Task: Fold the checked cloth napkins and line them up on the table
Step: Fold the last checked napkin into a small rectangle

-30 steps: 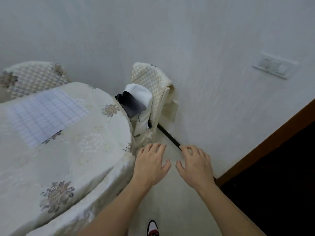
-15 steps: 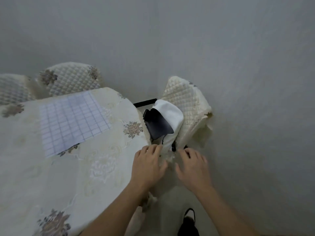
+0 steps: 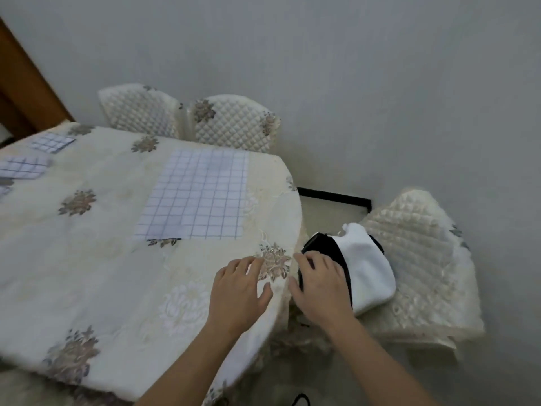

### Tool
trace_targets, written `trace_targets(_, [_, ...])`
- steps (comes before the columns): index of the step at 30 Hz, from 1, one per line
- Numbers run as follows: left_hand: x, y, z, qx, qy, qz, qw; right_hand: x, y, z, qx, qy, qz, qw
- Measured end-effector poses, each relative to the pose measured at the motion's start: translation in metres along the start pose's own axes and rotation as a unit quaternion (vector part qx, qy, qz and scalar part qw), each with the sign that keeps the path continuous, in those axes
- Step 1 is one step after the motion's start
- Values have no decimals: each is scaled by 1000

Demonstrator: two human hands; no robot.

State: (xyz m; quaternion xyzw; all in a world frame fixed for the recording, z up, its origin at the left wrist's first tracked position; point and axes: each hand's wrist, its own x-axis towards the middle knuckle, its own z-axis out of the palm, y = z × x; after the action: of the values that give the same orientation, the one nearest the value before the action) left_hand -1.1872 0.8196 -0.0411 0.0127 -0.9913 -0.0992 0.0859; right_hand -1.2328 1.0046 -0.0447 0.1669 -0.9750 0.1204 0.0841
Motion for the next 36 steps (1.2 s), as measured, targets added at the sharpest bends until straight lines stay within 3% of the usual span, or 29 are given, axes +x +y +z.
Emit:
trace_targets(8, [11, -46, -13, 29, 11, -151, 988, 71, -25, 36, 54, -19, -138, 989])
trace_targets(13, [11, -93, -19, 43, 9, -195, 980, 102, -56, 57, 55, -37, -189, 980])
trace_targets(18, [20, -149, -10, 47, -1, -176, 983, 129, -85, 80, 39, -53, -202, 977])
trace_targets(23, [41, -210, 20, 41, -27, -99, 994, 151, -94, 117, 23, -76, -216, 973])
trace_targets(31, [87, -279, 75, -9, -43, -103, 994, 196, -91, 207, 28, -91, -260, 961])
trace_targets(36, [108, -312, 93, 18, -111, -72, 991, 219, -103, 236, 68, -109, -287, 949])
